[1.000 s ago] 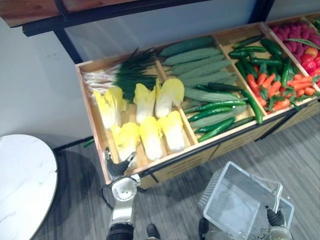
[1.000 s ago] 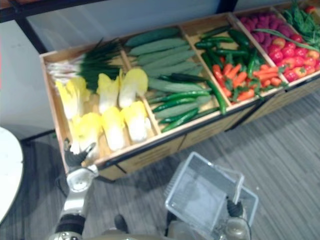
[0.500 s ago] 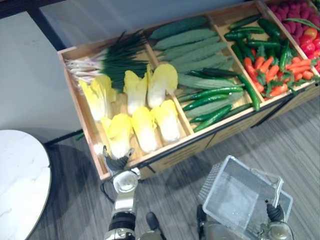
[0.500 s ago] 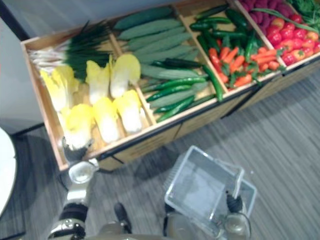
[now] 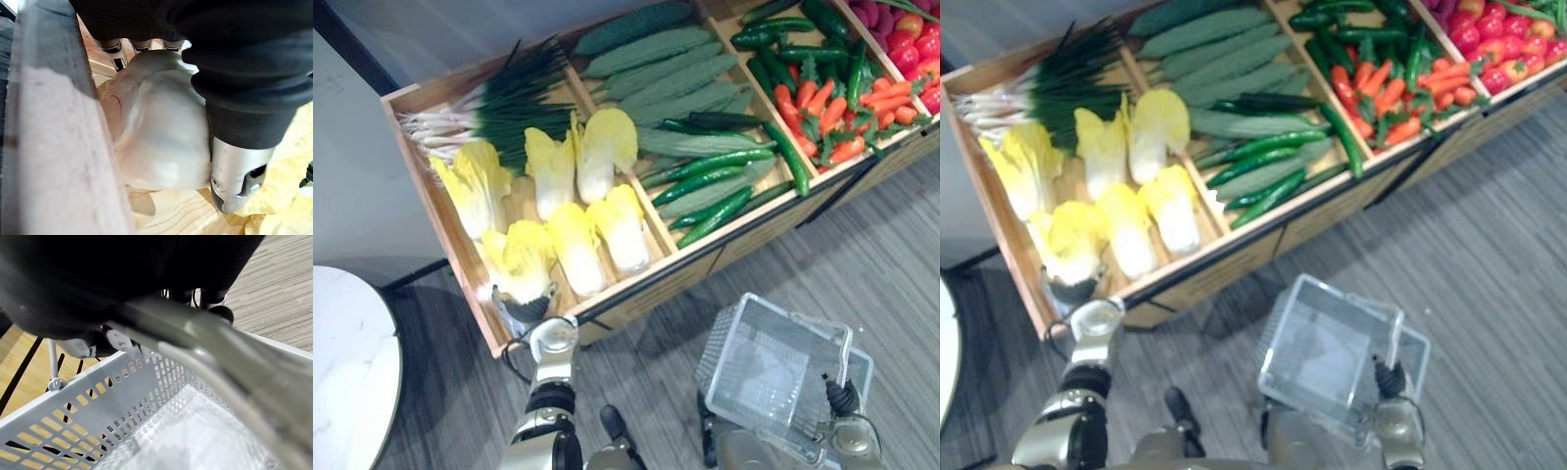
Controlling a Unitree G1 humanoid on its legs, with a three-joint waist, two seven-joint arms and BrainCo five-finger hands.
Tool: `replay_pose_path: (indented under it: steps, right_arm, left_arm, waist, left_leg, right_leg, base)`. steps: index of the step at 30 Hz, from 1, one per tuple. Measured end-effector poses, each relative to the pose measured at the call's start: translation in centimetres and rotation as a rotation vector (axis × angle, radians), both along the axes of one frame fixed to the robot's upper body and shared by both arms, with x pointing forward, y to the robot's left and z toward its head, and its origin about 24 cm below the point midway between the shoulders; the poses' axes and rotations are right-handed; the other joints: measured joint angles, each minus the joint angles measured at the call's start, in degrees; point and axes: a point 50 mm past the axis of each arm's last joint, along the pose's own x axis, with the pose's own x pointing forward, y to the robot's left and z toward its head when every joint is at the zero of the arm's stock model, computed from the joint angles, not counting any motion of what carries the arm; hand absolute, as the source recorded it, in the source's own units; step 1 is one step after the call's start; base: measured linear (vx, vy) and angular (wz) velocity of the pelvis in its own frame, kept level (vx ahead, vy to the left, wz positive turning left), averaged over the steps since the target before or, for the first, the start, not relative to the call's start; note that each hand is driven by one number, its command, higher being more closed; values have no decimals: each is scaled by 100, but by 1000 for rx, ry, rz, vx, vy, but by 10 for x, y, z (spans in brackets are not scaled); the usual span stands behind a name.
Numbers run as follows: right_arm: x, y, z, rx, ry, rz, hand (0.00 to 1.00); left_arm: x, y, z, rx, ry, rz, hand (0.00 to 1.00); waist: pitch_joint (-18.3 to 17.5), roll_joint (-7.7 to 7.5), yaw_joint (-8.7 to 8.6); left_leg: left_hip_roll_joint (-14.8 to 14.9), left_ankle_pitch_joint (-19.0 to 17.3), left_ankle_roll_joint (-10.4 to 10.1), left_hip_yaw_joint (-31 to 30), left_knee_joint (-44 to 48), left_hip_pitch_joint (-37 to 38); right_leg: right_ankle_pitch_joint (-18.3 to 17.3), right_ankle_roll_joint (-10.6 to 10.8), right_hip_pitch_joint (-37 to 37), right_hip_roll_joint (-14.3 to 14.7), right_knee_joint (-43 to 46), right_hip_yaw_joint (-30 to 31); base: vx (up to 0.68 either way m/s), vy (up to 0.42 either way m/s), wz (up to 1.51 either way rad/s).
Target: Pick vegetable in the basket
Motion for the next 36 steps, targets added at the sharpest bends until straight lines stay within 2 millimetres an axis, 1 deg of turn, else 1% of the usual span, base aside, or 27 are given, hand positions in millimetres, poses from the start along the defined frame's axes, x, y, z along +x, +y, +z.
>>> replay_pose_path:
  steps: [1,4,5,6,9,17,21,22,24,25,26,30,33,36]
  right_arm:
    - [1,0,0,-1,-2,4,100]
    - [4,1,2,-17,-7,31,100]
    - [5,1,3,-23,-9,39,100]
    - [5,1,3,-24,-13,42,100]
    - [6,3,3,-28,-15,58,100]
    - [7,4,3,-25,-15,67,100]
    - [4,4,0,-22,2,65,100]
    - [3,4,-1,-21,8,63,100]
    - [3,4,-2,-18,14,58,100]
    - [3,5,-2,-17,12,58,100]
    - [2,4,-3,-16,15,51,100]
    - [-1,4,-5,-10,22,21,100]
    - [-5,-1,-6,-8,35,-17,100]
    - [-9,-1,-9,4,53,-48,100]
  left_arm:
    - [-1,3,0,4,2,8,100]
    - [-4,22,0,12,24,67,100]
    - [-3,28,2,17,25,81,100]
    - [-1,30,5,15,24,90,100]
    - [3,35,10,16,16,100,100]
    - [5,34,10,-7,11,107,100]
    - [6,31,7,-34,9,101,100]
    - [6,29,6,-41,8,95,100]
    - [6,27,5,-52,0,89,100]
    - [6,26,5,-64,-15,88,100]
    - [8,23,7,-65,-26,79,100]
    - [7,17,10,-47,-70,46,100]
    - [7,10,10,-73,-98,18,100]
    - [4,3,8,-69,-103,-27,100]
  waist:
    - [0,0,-14]
    - [8,-7,-66]
    - [10,-10,-90]
    - [10,-10,-102]
    - [26,-34,-100]
    - [35,-50,-107]
    - [48,-72,-121]
    - [50,-75,-133]
    - [63,-98,-227]
    - [88,-107,-248]
    - [115,-85,-249]
    - [190,-186,-248]
    - [189,-184,-246]
    - [188,-182,-242]
  left_leg:
    - [6,4,-6,16,0,-13]
    - [33,8,-11,121,-22,-23]
    - [33,3,-17,141,-25,-44]
    - [33,3,-17,148,-26,-73]
    - [31,20,4,177,-19,-127]
    - [12,20,5,129,-2,-105]
    - [-24,21,5,60,-1,-22]
    - [-32,21,5,10,-1,-6]
    - [-53,21,5,-106,-1,4]
    - [-67,22,7,-159,0,12]
    - [-82,23,8,-206,-1,38]
    - [-129,28,16,-356,0,97]
    - [-177,38,30,-486,0,104]
    - [-209,40,33,-581,0,156]
  right_leg:
    - [3,6,-25,3,3,12]
    - [37,24,-102,27,-18,99]
    - [67,34,-127,32,-45,128]
    - [96,54,-137,34,-99,139]
    - [216,29,-144,38,-207,173]
    - [247,0,-79,21,-228,130]
    - [248,1,84,-10,-293,48]
    - [248,2,120,-19,-299,21]
    - [246,2,198,-56,-325,-72]
    - [246,2,231,-73,-334,-100]
    - [245,4,283,-93,-337,-147]
    - [243,5,418,-145,-351,-238]
    - [242,7,497,-200,-383,-333]
    - [222,35,604,-224,-392,-410]
  base:
    - [-27,-35,-16]
    - [-27,-32,-16]
    - [-24,-29,-14]
    - [0,-25,-9]
    - [29,-18,-6]
    - [52,-17,3]
    - [30,-10,9]
    - [32,-10,23]
    - [22,-3,25]
    - [17,5,19]
    - [9,6,19]
    - [23,6,15]
    - [43,9,20]
    - [42,2,15]
